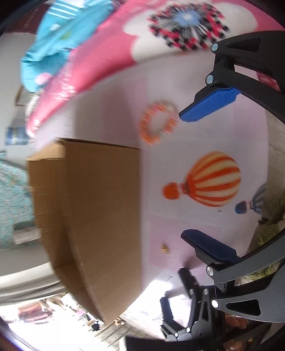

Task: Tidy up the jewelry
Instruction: 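Lower the right gripper onto the orange bead bracelet and close on it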

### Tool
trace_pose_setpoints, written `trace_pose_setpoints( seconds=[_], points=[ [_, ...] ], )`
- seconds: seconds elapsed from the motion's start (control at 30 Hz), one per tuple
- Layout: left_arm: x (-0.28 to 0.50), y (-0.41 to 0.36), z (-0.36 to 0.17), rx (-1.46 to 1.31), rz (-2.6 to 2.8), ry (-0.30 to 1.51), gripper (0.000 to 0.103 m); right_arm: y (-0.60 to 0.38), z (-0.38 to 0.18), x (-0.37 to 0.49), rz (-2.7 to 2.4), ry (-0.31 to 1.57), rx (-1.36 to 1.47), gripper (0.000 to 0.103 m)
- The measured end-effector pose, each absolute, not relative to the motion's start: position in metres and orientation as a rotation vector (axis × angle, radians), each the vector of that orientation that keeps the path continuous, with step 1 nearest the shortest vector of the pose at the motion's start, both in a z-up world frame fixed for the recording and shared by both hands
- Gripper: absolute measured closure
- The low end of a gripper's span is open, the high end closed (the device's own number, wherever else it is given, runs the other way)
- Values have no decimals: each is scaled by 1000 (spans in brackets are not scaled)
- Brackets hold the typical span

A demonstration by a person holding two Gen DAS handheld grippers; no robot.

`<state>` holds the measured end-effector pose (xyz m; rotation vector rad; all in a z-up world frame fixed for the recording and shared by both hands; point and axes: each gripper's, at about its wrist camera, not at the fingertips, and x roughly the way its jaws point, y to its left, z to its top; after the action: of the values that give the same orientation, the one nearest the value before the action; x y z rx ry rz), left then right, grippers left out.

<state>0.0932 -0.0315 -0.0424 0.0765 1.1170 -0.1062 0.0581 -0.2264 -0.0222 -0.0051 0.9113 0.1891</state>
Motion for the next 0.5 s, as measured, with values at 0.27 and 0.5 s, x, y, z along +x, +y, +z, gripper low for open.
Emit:
trace_pose_setpoints(
  seconds=[0.27,0.5],
  points=[
    [93,-32,-43,78,-102,1118,7,-245,-26,79,168,927,-6,44],
    [92,-32,-43,78,-101,1118,7,-250,-40,101,165,996,19,63]
  ],
)
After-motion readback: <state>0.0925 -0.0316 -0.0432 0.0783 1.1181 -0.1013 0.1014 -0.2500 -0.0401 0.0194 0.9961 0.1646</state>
